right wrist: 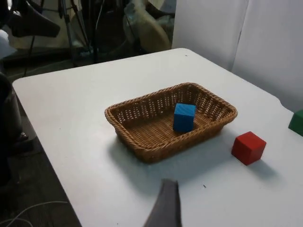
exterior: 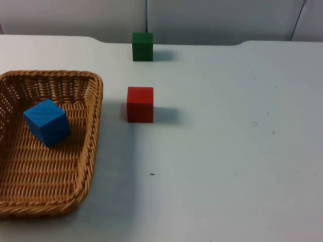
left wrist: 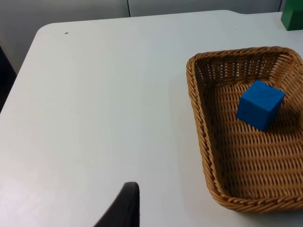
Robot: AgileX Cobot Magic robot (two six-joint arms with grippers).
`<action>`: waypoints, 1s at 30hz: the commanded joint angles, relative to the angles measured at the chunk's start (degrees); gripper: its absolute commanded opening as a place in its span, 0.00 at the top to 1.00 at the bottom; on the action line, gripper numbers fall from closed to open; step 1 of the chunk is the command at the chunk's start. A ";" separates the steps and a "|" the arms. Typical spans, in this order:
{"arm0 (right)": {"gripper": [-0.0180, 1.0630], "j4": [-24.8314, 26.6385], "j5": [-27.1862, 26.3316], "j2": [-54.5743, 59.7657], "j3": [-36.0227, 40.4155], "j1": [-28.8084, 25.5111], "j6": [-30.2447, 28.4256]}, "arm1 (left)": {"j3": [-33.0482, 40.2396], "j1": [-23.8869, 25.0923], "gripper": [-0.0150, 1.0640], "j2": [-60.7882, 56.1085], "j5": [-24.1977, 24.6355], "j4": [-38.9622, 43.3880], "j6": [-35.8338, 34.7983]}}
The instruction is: Pick up the basket with the left hand and place the blue cube into the basket with the right hand.
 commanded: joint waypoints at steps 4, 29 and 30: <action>0.33 -4.56 4.63 -1.72 0.15 0.22 5.73 | 0.11 -0.35 0.01 -0.36 -0.07 -0.59 -0.22; 0.33 -9.50 6.31 -1.72 7.72 0.22 11.43 | 0.11 -0.35 0.01 -0.36 -0.07 -0.59 -0.22; 0.33 -9.17 6.31 -1.72 7.72 0.22 10.53 | 0.11 -0.35 0.01 -0.36 -0.07 -0.59 -0.22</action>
